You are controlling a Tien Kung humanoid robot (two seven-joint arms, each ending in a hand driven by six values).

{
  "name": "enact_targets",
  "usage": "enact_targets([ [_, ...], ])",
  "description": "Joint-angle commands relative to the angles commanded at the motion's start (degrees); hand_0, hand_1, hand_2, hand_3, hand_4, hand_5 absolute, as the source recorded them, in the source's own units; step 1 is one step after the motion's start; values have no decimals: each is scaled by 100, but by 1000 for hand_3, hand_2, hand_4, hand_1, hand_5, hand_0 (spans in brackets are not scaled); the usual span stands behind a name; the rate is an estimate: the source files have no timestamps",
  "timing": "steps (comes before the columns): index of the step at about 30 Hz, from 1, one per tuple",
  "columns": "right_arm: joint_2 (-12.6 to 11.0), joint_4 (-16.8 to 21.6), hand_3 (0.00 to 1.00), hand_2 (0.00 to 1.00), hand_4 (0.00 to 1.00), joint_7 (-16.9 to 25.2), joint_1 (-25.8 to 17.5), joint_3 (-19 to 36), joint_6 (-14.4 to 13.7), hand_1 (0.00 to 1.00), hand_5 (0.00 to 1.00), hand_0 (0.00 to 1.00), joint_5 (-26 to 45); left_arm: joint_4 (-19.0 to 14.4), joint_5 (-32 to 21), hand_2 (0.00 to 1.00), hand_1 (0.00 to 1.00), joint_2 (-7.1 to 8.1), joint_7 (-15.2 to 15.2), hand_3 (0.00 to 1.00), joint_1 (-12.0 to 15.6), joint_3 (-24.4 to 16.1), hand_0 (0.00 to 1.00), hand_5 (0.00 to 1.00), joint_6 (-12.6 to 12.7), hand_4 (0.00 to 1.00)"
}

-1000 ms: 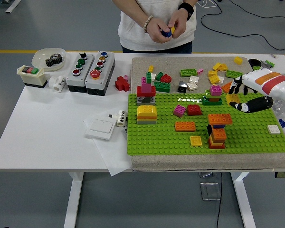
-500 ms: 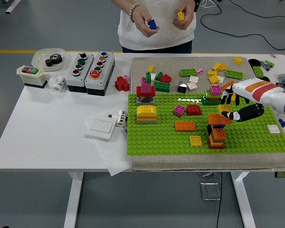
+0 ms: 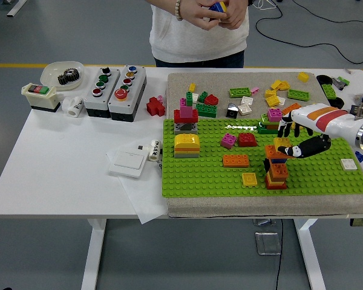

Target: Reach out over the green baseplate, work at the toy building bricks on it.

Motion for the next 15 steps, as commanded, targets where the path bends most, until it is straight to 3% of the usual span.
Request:
enact_targets([
  [15,53,-160,587,578,751,24,14,-86,5,468,431,317,-45,-5,-26,683,620,-2,7,612,-14,19,551,723,26,648],
])
